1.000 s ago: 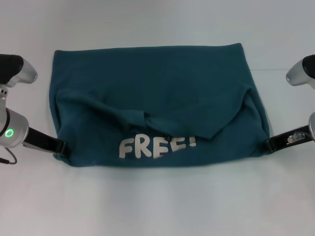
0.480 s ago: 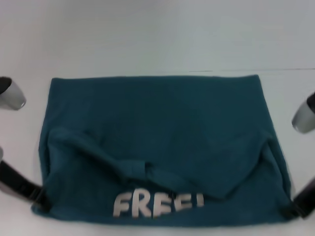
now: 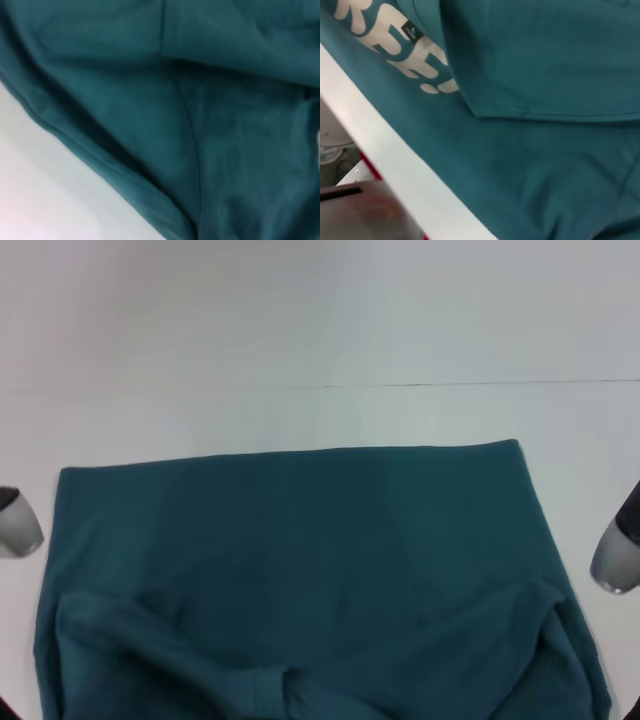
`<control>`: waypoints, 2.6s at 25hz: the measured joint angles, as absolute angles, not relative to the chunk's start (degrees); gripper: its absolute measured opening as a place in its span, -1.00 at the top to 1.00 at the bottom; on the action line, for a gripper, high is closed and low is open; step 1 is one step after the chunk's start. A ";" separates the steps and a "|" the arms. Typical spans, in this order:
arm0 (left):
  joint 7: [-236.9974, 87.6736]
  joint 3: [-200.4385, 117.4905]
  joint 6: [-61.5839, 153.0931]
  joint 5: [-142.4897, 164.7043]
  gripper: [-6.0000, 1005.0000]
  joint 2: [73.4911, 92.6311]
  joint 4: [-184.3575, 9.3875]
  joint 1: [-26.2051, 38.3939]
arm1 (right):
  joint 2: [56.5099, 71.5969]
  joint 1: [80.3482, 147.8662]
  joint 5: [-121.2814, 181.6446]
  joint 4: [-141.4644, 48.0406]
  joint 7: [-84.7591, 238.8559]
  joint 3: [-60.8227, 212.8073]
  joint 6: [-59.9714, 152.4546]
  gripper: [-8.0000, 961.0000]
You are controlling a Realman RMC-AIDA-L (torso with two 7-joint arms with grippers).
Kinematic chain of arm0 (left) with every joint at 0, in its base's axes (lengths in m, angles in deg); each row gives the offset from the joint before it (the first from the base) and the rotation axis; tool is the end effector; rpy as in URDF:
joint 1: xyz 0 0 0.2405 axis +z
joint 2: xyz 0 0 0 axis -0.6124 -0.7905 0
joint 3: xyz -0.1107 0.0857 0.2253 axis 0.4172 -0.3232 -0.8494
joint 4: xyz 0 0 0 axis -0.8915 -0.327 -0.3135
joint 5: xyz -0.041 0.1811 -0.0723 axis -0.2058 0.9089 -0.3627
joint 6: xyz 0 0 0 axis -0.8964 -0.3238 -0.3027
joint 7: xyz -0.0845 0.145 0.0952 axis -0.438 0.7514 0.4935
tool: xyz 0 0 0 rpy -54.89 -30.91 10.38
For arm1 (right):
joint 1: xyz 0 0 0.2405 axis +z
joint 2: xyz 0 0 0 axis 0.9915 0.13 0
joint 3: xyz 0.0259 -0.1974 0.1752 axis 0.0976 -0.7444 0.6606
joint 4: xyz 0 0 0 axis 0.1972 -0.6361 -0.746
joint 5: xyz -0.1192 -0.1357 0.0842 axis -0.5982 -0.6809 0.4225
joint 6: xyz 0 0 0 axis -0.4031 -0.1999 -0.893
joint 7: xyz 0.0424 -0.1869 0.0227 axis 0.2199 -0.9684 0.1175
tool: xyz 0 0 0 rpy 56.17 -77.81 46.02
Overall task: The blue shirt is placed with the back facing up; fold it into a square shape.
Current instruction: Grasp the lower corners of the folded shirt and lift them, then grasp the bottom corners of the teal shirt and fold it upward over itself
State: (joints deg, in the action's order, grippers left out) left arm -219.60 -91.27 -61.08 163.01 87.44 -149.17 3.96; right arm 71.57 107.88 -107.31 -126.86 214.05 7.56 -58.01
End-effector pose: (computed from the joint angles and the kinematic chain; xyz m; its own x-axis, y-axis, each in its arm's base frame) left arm -0.3012 0.2656 -0.0088 0.1947 0.8962 -0.3987 0.8810 -0.3385 -0.3306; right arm 0.2613 0.2606 -0.0268 0.5744 -0.6750 0.4631 -0.6454 -0.7214 -0.2510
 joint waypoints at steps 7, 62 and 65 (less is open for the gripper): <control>-219.90 -93.68 -62.87 163.04 0.80 88.63 -149.14 4.77 | 71.67 106.00 -103.94 -126.18 215.79 0.60 -57.86 0.77; -220.41 -81.38 -7.81 159.74 0.81 88.97 -143.67 -3.05 | 71.34 120.14 -99.72 -101.51 213.70 25.17 -4.16 0.78; -220.84 -81.40 -7.78 159.77 0.81 88.95 -143.65 -3.61 | 71.43 119.99 -99.64 -101.40 213.83 23.45 -2.89 0.73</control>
